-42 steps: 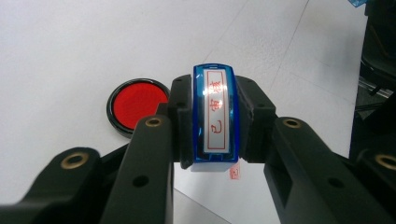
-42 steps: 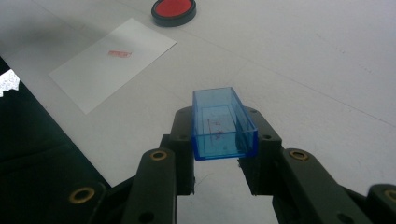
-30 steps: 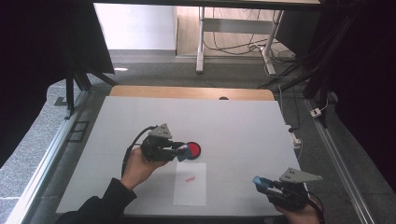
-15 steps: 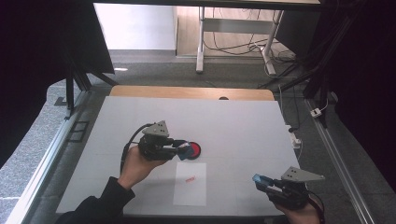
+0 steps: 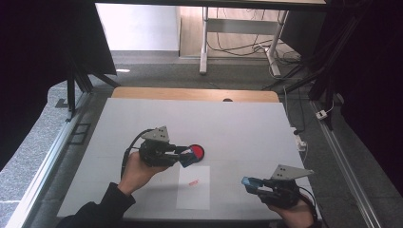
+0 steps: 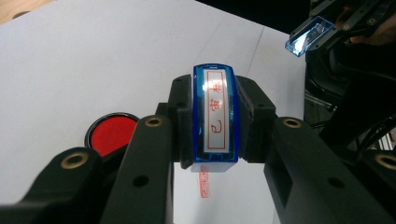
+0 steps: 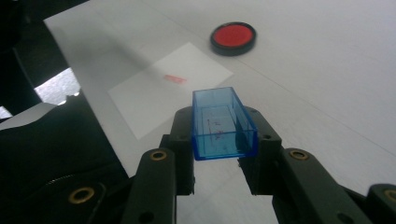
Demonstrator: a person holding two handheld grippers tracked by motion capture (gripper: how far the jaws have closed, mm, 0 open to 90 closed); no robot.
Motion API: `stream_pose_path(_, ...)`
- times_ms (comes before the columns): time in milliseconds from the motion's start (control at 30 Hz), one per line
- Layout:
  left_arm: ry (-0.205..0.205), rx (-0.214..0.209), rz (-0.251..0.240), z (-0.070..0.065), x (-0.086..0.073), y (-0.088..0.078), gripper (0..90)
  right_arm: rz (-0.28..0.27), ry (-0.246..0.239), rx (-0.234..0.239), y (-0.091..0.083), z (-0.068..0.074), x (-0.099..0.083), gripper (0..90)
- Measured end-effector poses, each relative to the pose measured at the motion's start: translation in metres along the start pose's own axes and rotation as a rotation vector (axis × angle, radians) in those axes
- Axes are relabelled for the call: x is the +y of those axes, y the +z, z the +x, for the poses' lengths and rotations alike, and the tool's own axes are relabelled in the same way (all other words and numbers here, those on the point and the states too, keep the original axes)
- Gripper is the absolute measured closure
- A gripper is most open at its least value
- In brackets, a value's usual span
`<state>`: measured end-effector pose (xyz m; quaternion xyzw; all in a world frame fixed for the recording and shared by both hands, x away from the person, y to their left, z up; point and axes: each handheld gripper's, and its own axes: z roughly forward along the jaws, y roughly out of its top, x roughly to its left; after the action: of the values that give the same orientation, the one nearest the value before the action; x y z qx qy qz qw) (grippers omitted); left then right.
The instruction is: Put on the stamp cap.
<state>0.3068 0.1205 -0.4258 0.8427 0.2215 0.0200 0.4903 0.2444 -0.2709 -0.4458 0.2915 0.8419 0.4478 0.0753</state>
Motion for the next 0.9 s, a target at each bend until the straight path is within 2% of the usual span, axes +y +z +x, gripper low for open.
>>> stream_pose_path(300,0.040,-0.017,-0.002,-0.005,0.001,-0.006,70.1,0.013,-0.071,0.139,0.028,0.009,0.018,68.5)
stream_pose_path(533,0.066,-0.030,0.000,-0.007,-0.001,-0.009,70.2,0.001,-0.099,0.237,0.053,0.012,0.032,68.5)
stream_pose_path(667,0.085,-0.038,0.001,-0.009,0.000,-0.010,70.2,-0.005,-0.135,0.278,0.066,0.012,0.037,68.5)
stream_pose_path(900,0.127,-0.058,-0.008,-0.012,0.003,-0.014,70.2,0.011,-0.192,0.317,0.090,0.014,0.048,68.6)
